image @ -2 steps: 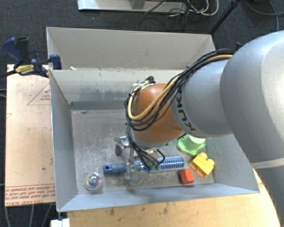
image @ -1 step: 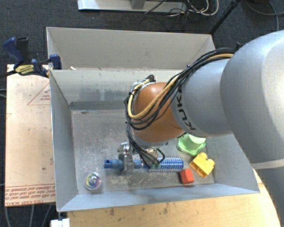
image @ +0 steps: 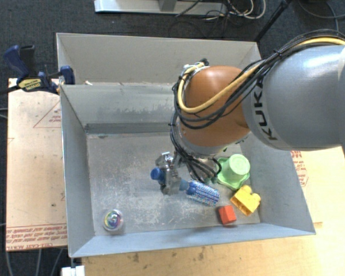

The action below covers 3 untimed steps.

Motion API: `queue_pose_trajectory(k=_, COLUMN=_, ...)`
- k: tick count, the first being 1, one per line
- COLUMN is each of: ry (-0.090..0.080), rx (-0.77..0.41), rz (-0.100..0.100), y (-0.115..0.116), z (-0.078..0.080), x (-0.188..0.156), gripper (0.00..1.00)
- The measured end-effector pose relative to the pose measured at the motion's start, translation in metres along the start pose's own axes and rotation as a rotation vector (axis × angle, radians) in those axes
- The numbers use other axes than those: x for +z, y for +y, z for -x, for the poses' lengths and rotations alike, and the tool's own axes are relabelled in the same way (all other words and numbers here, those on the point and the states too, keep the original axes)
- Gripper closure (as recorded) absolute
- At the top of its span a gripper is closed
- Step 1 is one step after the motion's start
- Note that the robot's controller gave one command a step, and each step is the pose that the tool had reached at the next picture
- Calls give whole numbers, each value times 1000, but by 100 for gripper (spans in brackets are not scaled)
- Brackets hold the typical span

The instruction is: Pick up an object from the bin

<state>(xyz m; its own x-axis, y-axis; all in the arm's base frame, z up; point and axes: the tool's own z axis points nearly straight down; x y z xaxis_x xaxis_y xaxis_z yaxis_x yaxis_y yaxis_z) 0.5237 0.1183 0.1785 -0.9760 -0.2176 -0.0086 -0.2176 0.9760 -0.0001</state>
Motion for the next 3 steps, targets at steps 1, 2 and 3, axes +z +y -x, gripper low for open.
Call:
queue_pose_trajectory(k=1, ry=3, rx=-6, rz=1, y=-5, z=-1, x=-32, gripper=100)
queue_pose_trajectory(k=2, ry=6, rx=-6, rz=1, y=-5, z=-2, x=-30, gripper=0)
queue_pose_trajectory(k=3, ry=12, rx=-333, rz=3, y=-12, z=-41, x=72, gripper=0)
